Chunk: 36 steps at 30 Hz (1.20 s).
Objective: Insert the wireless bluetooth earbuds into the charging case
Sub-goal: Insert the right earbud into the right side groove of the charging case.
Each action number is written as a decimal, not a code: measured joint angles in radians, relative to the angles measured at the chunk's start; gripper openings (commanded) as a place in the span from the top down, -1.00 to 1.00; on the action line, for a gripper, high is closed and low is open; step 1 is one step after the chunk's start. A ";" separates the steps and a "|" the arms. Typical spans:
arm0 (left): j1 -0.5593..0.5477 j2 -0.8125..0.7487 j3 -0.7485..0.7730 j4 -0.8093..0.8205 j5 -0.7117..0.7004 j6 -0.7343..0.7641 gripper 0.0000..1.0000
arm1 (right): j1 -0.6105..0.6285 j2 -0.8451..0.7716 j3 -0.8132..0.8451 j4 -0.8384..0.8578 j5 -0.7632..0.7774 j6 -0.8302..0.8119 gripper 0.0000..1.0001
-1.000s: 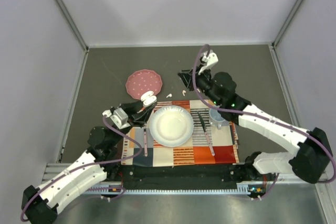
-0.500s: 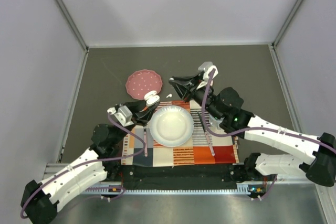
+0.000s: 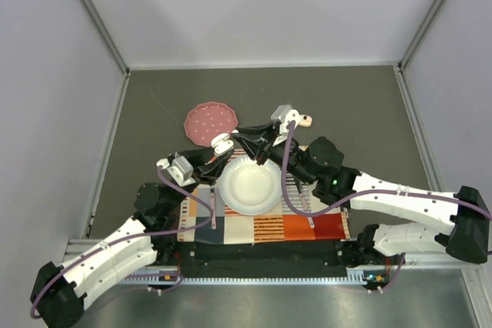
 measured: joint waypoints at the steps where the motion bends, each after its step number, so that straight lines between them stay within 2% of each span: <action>1: 0.000 0.003 0.000 0.003 0.000 -0.002 1.00 | 0.001 0.001 0.000 0.001 -0.004 0.000 1.00; 21: 0.000 0.002 0.000 0.003 0.011 -0.006 1.00 | 0.010 0.068 0.000 0.039 -0.100 0.016 1.00; 36: 0.000 -0.007 -0.006 0.006 0.010 -0.009 1.00 | 0.010 0.079 0.000 0.048 -0.076 -0.008 1.00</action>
